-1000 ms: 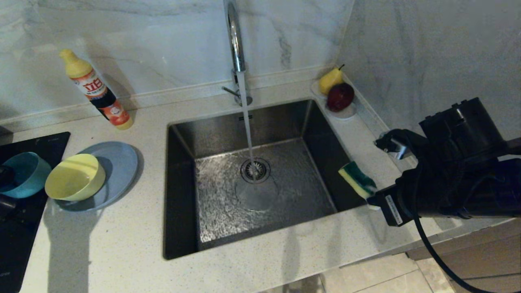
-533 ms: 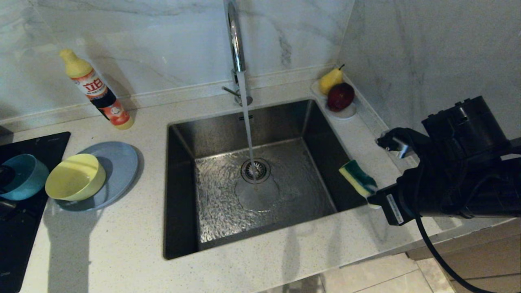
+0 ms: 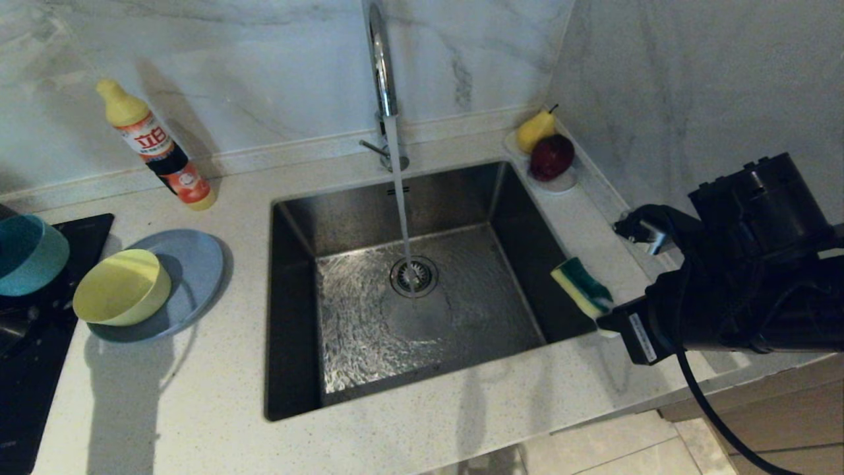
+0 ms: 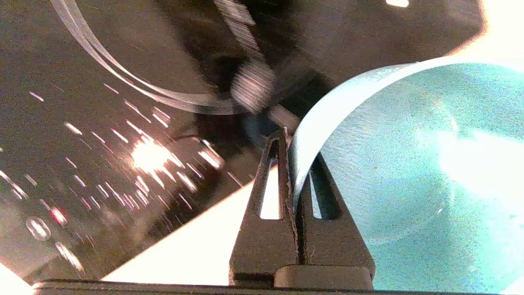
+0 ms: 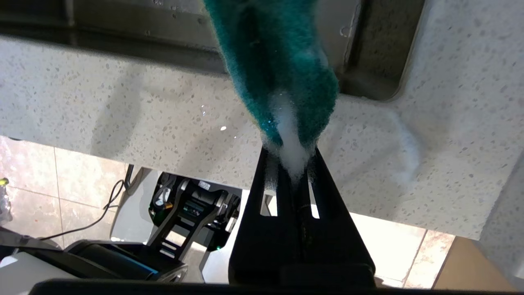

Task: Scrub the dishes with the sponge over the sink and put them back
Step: Pick up a bowl and the sponge

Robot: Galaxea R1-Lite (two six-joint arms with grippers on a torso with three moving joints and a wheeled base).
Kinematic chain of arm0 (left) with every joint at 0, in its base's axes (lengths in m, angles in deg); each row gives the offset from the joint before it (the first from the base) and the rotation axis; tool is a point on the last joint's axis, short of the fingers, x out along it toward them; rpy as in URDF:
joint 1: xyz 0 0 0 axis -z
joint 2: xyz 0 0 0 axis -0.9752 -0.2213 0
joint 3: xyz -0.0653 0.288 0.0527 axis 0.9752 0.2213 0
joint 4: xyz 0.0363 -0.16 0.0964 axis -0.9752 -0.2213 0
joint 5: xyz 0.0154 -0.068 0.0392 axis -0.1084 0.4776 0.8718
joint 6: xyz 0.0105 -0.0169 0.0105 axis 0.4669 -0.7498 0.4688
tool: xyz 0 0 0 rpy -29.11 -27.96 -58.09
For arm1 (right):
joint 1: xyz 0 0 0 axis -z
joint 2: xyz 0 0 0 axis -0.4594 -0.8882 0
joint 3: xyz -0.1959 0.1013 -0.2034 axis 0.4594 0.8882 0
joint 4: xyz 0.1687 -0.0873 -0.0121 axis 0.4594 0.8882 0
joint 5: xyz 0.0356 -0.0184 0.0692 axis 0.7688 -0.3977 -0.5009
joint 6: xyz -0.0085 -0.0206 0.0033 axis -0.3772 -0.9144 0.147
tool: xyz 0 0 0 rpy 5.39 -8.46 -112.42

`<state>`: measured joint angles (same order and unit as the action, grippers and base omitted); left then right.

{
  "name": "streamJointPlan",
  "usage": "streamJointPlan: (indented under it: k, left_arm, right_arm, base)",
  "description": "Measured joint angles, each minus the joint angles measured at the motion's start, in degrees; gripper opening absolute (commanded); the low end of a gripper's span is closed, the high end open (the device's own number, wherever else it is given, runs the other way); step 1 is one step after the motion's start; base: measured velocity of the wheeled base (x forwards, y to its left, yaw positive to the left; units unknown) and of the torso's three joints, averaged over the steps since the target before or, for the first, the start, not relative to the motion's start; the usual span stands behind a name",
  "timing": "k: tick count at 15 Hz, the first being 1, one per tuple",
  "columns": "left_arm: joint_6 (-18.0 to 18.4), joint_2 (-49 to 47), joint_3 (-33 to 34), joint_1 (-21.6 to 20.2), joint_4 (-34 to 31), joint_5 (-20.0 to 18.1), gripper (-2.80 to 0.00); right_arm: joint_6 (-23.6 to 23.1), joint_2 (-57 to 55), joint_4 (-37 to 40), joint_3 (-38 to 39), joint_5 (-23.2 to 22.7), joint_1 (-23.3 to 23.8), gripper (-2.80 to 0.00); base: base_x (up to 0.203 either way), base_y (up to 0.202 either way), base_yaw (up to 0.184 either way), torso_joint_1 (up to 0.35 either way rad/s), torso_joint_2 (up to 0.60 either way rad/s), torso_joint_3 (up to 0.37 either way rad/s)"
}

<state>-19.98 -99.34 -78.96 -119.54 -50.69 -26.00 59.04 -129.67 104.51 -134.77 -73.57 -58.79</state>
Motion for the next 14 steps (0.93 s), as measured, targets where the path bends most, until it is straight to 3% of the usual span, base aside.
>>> streamJointPlan:
  k: [3,6,8,11,14]
  left_arm:
    - [2.27,8.16,0.82,2.53,-1.8,-5.24,-2.8]
    - [9.43,17.58,4.19,9.1,-2.5,-7.0,-2.8]
    - [13.23,23.08,6.08,16.79,-2.9,-6.96,-2.8]
    - [15.21,28.05,6.8,29.32,-4.79,-5.33,-2.8]
    - [17.59,28.48,7.16,41.22,-5.72,1.0,-2.8]
  right_arm:
    - [0.11,0.02,0.11,0.48,0.0,-0.01,-2.8]
    - [0.03,0.5,0.15,0.57,-0.01,-0.01,-2.8]
    - [0.05,0.72,0.21,0.58,0.0,-0.01,-2.8]
    - [0.18,1.22,0.33,0.72,0.0,0.0,-2.8]
    - [0.2,1.74,-0.04,1.34,0.14,0.0,-2.8]
  base:
    - [0.0,0.0,0.0,0.0,0.0,0.0]
    - [0.0,0.0,0.0,0.0,0.0,0.0]
    - [0.0,0.0,0.0,0.0,0.0,0.0]
    - [0.0,0.0,0.0,0.0,0.0,0.0]
    - [0.0,0.0,0.0,0.0,0.0,0.0]
